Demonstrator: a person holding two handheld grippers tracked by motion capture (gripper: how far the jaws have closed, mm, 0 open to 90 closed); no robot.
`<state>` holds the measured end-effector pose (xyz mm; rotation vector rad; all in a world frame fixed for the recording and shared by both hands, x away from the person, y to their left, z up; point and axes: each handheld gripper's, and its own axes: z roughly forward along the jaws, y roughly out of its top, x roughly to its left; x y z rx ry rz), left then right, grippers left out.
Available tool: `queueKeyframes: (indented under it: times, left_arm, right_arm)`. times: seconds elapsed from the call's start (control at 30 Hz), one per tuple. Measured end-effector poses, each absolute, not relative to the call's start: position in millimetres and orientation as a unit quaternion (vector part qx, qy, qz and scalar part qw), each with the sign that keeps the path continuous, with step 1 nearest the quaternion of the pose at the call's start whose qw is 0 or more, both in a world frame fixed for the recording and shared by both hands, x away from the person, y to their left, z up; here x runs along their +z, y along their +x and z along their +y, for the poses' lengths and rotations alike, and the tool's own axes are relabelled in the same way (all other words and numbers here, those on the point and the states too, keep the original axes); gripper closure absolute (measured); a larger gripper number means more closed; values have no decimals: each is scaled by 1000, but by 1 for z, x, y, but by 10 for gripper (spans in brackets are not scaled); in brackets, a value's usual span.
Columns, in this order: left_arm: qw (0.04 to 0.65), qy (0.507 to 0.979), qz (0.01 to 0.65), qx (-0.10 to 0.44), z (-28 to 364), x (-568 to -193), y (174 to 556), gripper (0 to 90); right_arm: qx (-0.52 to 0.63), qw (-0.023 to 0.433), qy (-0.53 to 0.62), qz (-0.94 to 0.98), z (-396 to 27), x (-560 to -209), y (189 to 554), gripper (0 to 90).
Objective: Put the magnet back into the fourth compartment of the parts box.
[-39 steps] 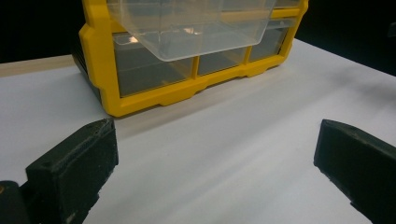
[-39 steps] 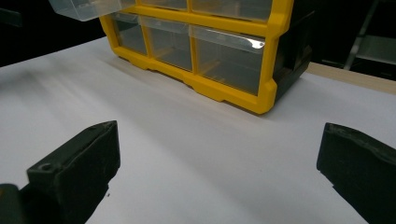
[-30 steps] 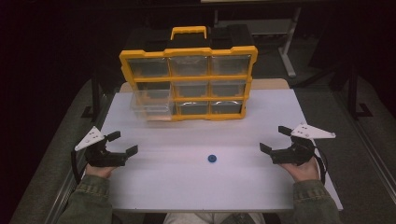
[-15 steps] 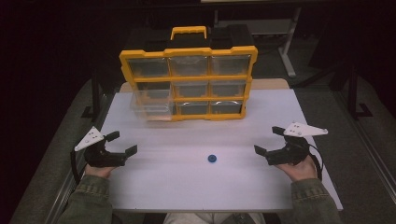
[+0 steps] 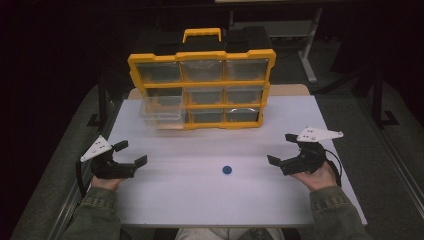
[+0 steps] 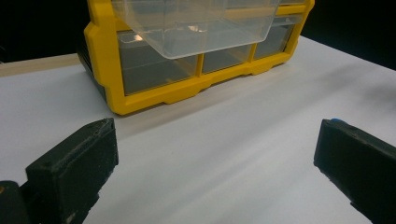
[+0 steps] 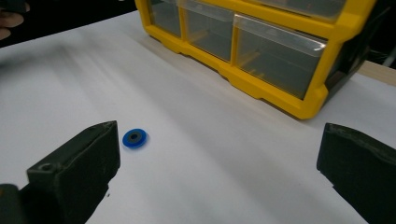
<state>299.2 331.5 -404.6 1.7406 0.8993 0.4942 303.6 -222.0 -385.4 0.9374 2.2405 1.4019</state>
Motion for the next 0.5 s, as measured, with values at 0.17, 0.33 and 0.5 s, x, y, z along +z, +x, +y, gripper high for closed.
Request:
queueKeyframes:
  times: [0.17,0.33,0.5]
  left_arm:
    - [531,729,379,207,332,-404,299,0]
    - [531,729,379,207,332,-405,299,0]
    - [532,726,382,209,332,-404,299,0]
  right_arm:
    - [487,161,318,797,-212,-380,309,0]
    - [481,158,305,807,-202,-377,313,0]
    - [482,155,299,809,-197,-375,316,0]
